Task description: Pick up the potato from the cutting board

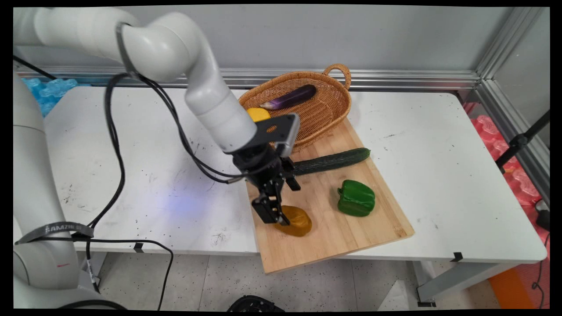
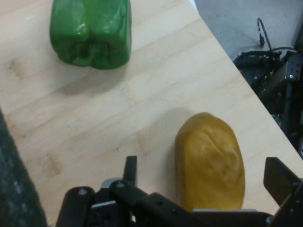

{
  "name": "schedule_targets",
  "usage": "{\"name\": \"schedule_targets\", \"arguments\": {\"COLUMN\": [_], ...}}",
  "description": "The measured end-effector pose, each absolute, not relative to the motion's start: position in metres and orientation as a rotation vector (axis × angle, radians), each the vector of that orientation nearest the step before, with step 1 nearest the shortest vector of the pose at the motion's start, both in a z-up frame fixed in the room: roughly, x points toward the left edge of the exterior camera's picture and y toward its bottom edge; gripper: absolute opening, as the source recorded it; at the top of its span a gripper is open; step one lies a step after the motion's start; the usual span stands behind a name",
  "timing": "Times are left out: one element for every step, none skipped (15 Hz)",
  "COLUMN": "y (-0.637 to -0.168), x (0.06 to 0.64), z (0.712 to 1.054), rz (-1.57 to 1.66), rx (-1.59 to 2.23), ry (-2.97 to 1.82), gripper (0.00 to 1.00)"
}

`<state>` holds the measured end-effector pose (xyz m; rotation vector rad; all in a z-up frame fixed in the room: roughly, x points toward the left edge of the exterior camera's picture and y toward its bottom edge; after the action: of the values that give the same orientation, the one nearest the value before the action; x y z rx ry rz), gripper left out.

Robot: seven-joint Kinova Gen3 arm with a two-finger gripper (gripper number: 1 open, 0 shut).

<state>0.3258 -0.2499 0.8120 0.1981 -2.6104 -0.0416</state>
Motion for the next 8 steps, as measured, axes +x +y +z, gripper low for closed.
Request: {"name": "schedule_targets", "arguments": {"y": [-0.251,-0.253,-0.254,-0.255,-0.255,-0.256,-0.257,-0.258], "x": [0.321,0.317,0.315,0.312,0.31,0.307,0.304,0.302], "z": [0.806,0.8,0.797,0.793,0.79,0.786,0.783,0.78], "rz": [-0.051,-0.057,-0.061,-0.066,-0.069,-0.074,-0.077,-0.081], "rx": [0.196,0.195,0.194,0.193,0.192,0.191,0.19,0.187], "ry": [-2.616,-2.621,-2.624,-2.628,-2.631,-2.635,-2.638,-2.642], "gripper": [1.0,1.0,1.0,1.0,1.0,1.0,1.0,1.0]}}
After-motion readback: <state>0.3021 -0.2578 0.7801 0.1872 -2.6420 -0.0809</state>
